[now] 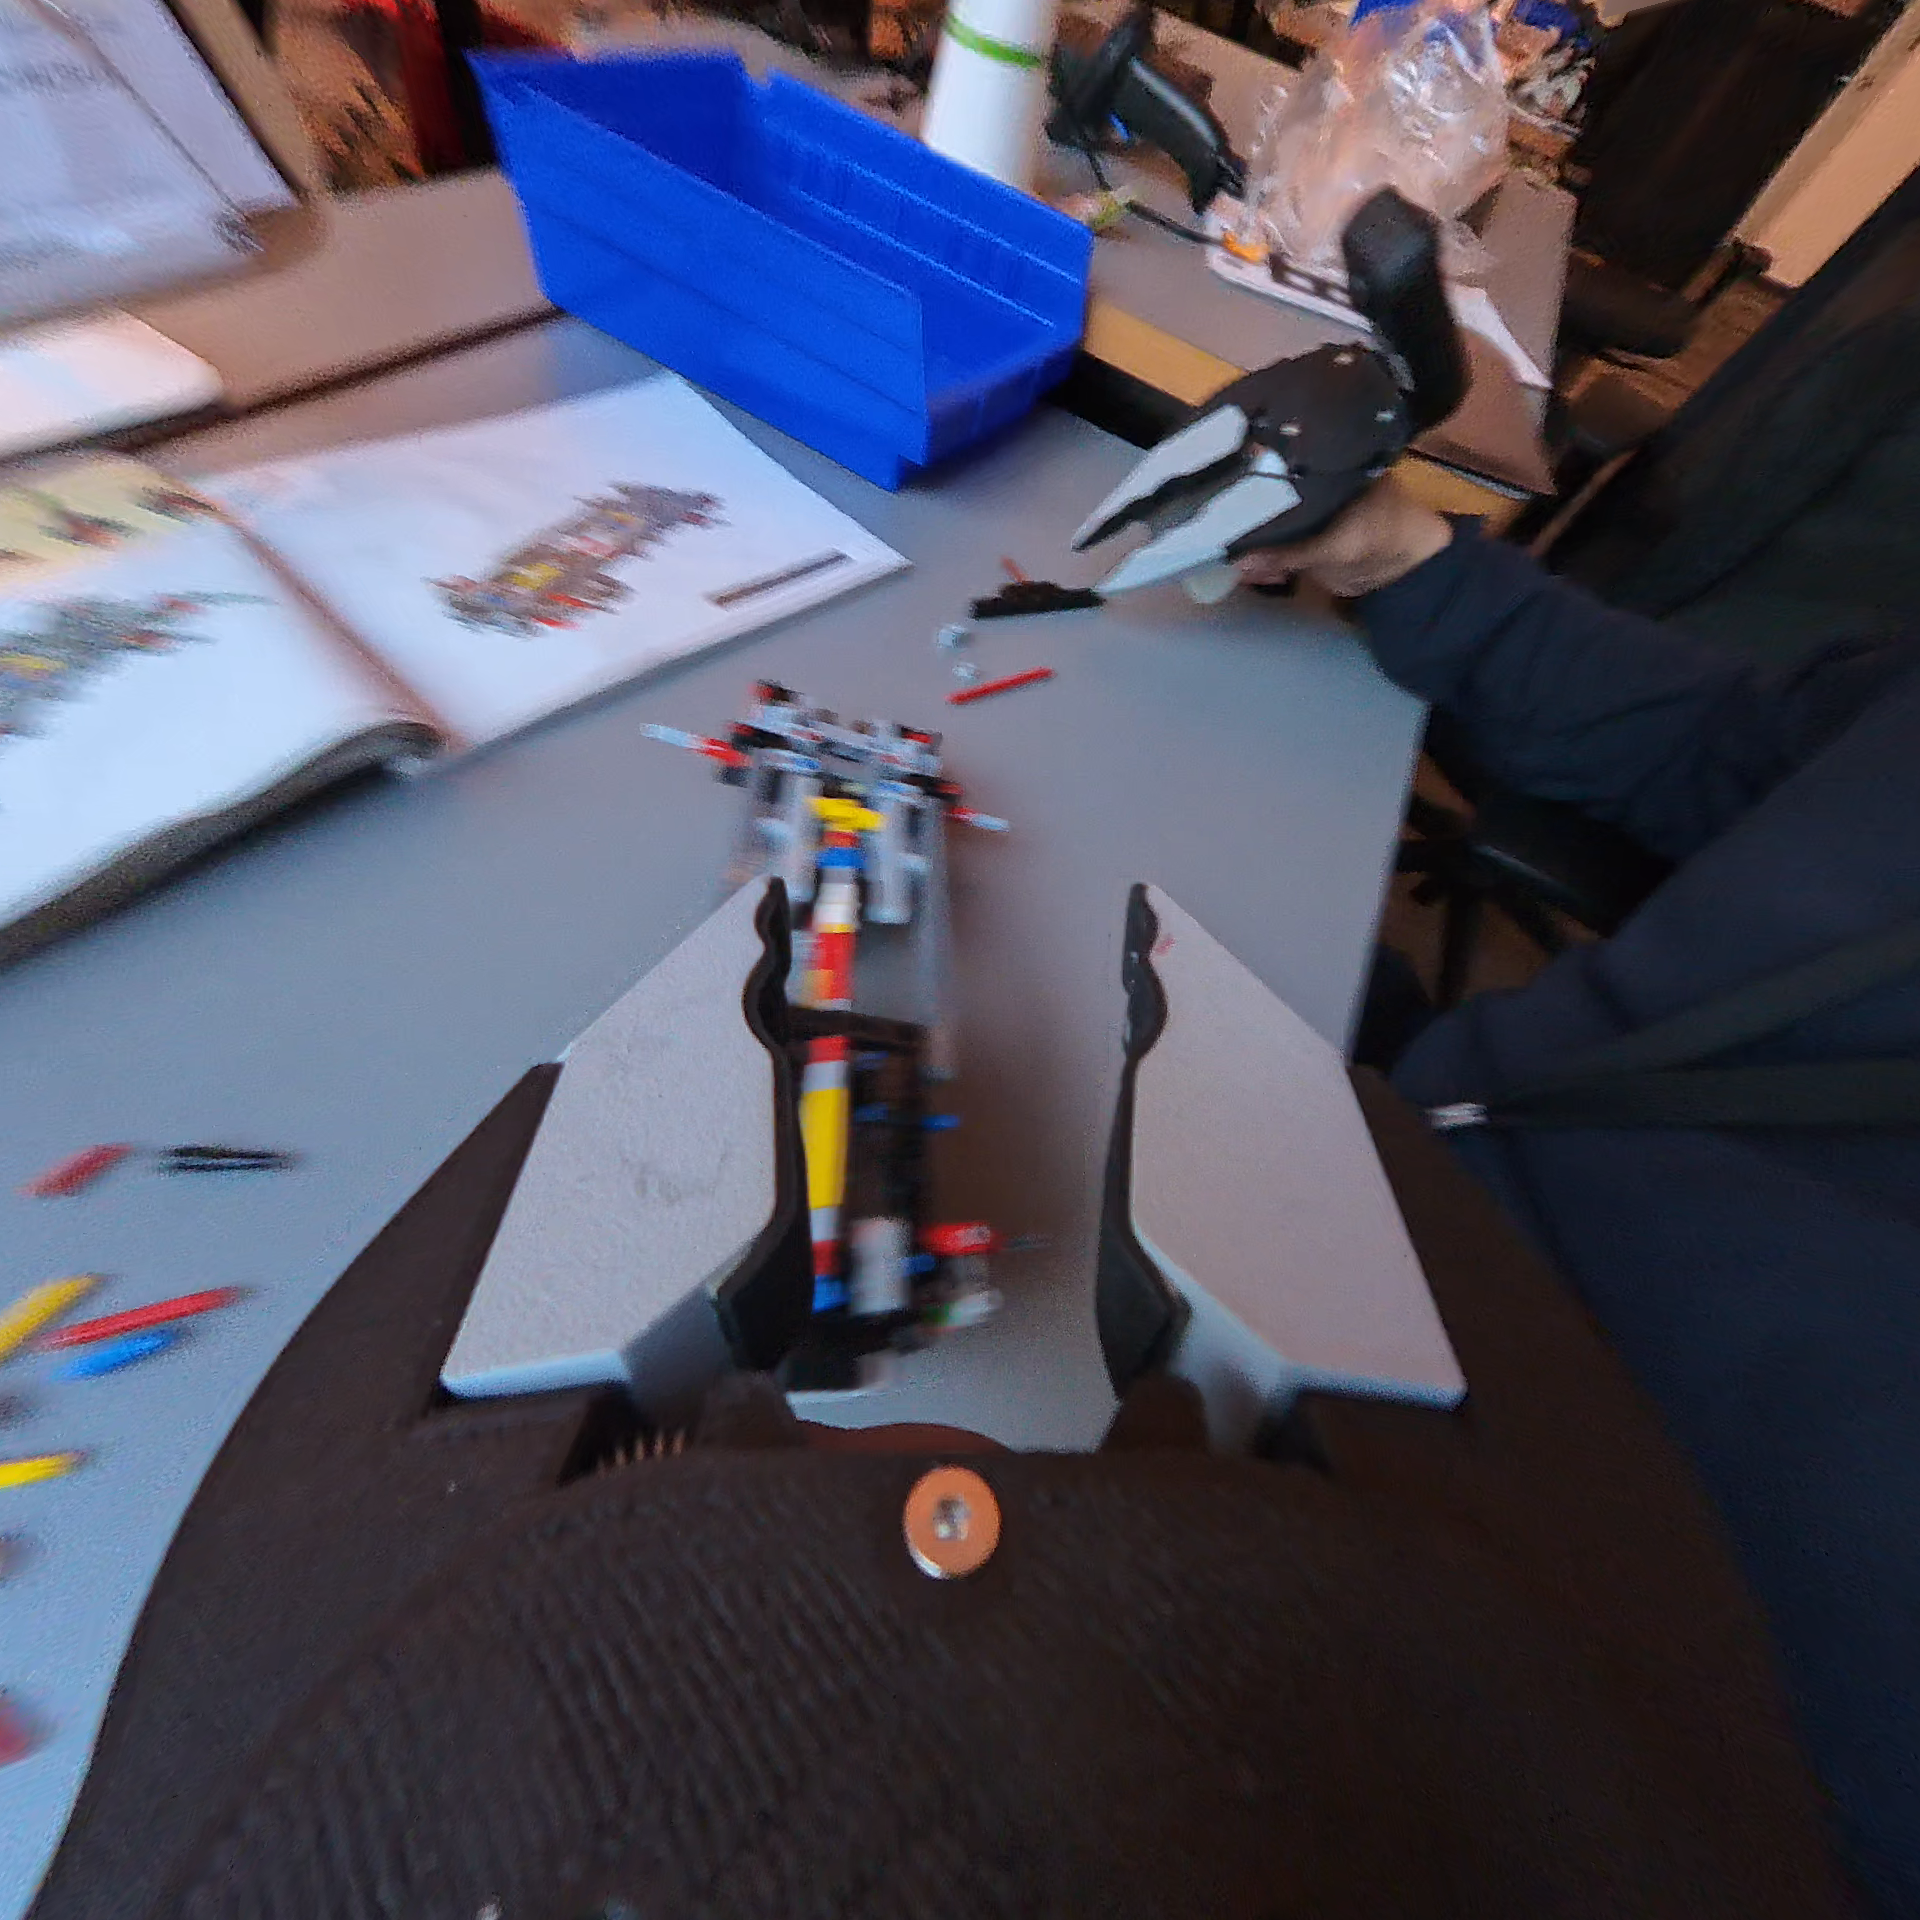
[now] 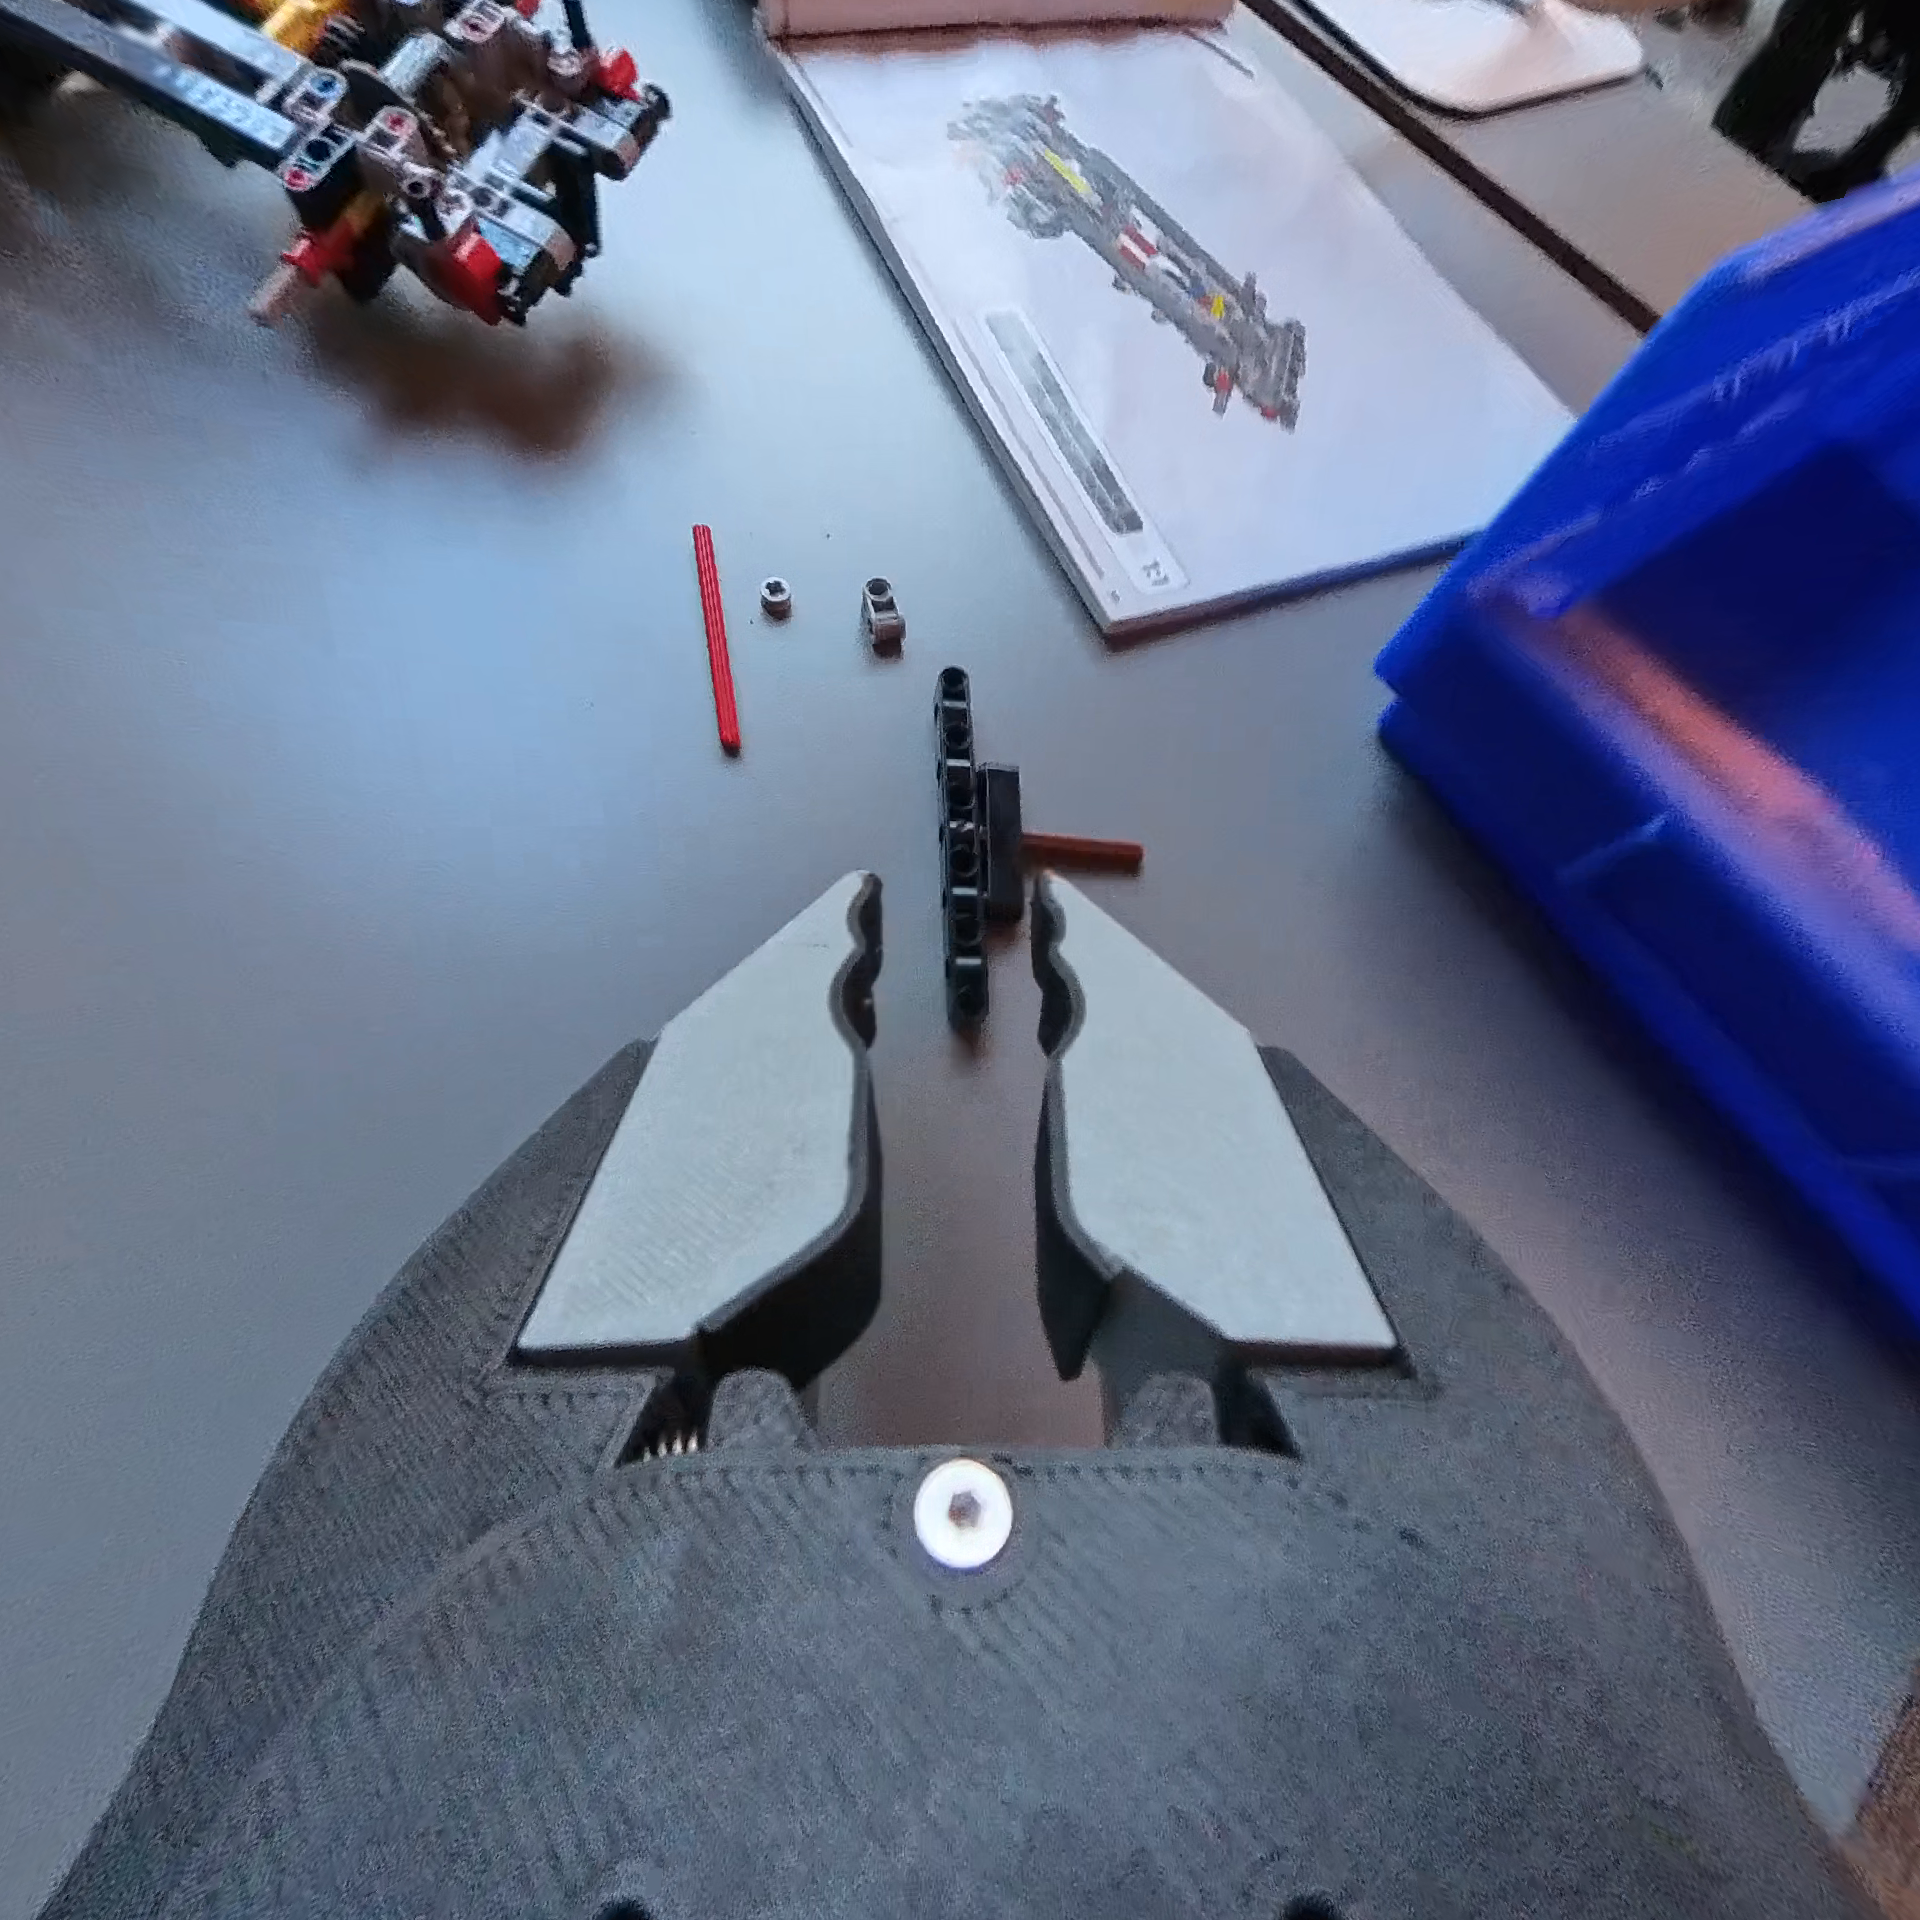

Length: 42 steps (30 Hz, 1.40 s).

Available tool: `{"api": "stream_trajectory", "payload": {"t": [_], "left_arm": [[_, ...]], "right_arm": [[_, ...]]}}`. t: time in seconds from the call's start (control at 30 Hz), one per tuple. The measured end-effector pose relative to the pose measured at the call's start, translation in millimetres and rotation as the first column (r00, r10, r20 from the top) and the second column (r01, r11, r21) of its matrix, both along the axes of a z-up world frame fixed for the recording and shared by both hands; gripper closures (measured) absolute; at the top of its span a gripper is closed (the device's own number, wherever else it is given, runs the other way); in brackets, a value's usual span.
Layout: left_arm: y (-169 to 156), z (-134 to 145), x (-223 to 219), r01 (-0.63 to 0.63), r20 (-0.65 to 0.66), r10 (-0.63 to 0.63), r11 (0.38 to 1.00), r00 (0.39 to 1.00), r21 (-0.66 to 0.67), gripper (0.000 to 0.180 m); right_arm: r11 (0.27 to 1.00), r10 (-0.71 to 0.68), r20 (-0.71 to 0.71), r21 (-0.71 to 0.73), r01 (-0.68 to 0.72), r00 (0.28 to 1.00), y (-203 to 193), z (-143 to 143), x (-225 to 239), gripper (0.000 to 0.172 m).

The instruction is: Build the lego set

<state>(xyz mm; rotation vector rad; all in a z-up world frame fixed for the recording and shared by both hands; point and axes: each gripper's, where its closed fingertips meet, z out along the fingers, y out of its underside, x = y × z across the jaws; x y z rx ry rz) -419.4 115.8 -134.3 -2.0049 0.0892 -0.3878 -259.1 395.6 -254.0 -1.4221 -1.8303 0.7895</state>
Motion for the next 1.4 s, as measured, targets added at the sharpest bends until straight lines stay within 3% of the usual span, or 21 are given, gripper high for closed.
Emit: {"api": "stream_trajectory", "payload": {"t": [0.13, 0.2, 0.3, 0.4, 0.63, 0.77, 0.9, 1.0, 1.23, 1.4], "left_arm": [[14, -6, 60, 0.103, 0.18, -0.095, 0.994, 0.979, -0.03, 0.118], [25, -14, 85, 0.146, 0.246, -0.127, 0.988, 0.961, -0.058, 0.118], [44, -27, 120, 0.21, 0.326, -0.168, 0.973, 0.93, -0.098, 0.119], [64, -37, 143, 0.24, 0.346, -0.187, 0.964, 0.919, -0.117, 0.122], [120, -51, 139, 0.143, 0.358, -0.086, 0.98, 0.93, -0.136, 0.126], [136, -52, 135, 0.116, 0.399, -0.062, 0.987, 0.915, -0.115, 0.126], [135, -45, 133, 0.128, 0.465, -0.09, 0.99, 0.881, -0.051, 0.14], [129, -41, 135, 0.159, 0.489, -0.135, 0.987, 0.862, -0.007, 0.168], [120, -45, 130, 0.188, 0.51, -0.158, 0.982, 0.846, -0.007, 0.172], [115, -49, 131, 0.215, 0.524, -0.169, 0.976, 0.835, -0.027, 0.162]], "right_arm": [[0.997, -0.074, 0.086, 0.04, 0.071, 0.994, 12, -17, 3, 0.144], [0.998, -0.052, 0.12, 0.035, 0.048, 0.991, 8, -22, 0, 0.165], [1.0, -0.018, 0.14, 0.026, 0.014, 0.99, -2, -22, -1, 0.166], [0.996, -0.015, 0.067, 0.093, 0.009, 0.998, -15, -12, -2, 0.167], [0.98, 0.127, -0.23, 0.177, -0.087, 0.965, -94, 54, -5, 0.167], [0.961, 0.22, -0.304, 0.228, -0.153, 0.927, -134, 75, -8, 0.167], [0.93, 0.282, -0.307, 0.32, -0.18, 0.909, -150, 76, -10, 0.167], [0.901, 0.312, -0.288, 0.391, -0.186, 0.906, -153, 69, -12, 0.167], [0.916, 0.317, -0.293, 0.342, -0.21, 0.902, -156, 63, -15, 0.166], [0.915, 0.327, -0.31, 0.339, -0.218, 0.892, -155, 66, -13, 0.166]]}}
